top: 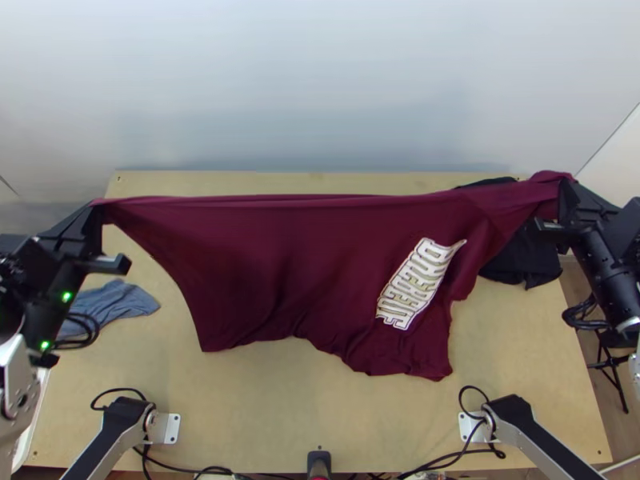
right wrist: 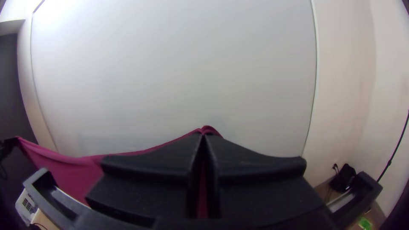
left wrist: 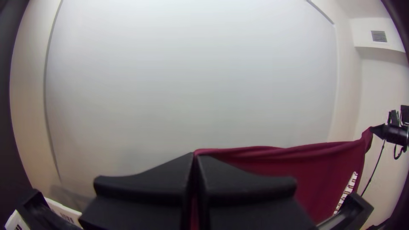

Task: Fold the t-shirt

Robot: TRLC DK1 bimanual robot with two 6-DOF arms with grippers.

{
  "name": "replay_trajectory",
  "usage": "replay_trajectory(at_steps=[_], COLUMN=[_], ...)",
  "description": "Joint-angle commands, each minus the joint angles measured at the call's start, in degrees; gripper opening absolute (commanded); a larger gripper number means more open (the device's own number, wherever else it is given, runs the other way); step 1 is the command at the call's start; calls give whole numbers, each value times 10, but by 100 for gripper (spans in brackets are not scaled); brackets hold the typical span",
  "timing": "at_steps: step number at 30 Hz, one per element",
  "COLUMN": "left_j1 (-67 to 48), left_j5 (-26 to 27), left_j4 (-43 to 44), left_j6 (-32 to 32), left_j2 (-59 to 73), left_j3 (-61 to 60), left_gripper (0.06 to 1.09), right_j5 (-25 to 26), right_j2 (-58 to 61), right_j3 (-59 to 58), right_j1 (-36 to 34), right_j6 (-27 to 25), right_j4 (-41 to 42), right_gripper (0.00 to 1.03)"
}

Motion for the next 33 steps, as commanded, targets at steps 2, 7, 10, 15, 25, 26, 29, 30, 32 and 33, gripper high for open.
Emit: replay_trajectory(at_steps=[2,7,10,15,25,26,29,30,32,33], left_j1=[9,7,13,38,73,76,73,69,59,55], left_j5=[-1,-2,-2,-2,-70,-73,-74,-73,-72,-72], left_j4=[-17,113,186,283,373,373,327,320,305,291], left_j6=[-2,29,48,79,153,157,159,165,175,177], left_j2=[-33,42,128,321,646,668,717,731,769,790], left_j3=[-35,-139,-167,-124,111,136,209,221,242,258], left_gripper=[10,10,10,10,10,10,10,10,10,10], right_j5=[-27,-26,-24,-24,-27,-27,-31,-32,-32,-32], right_j2=[-30,22,82,237,602,637,721,743,789,815], right_j3=[-47,-83,-89,-64,142,185,295,321,362,390], right_j1=[-13,6,24,-7,-77,-84,-93,-94,-96,-98], right_j6=[17,6,-5,-35,-128,-133,-148,-159,-176,-180], right_j4=[3,40,68,149,274,262,207,197,191,174], right_gripper=[3,3,3,3,3,3,3,3,3,3])
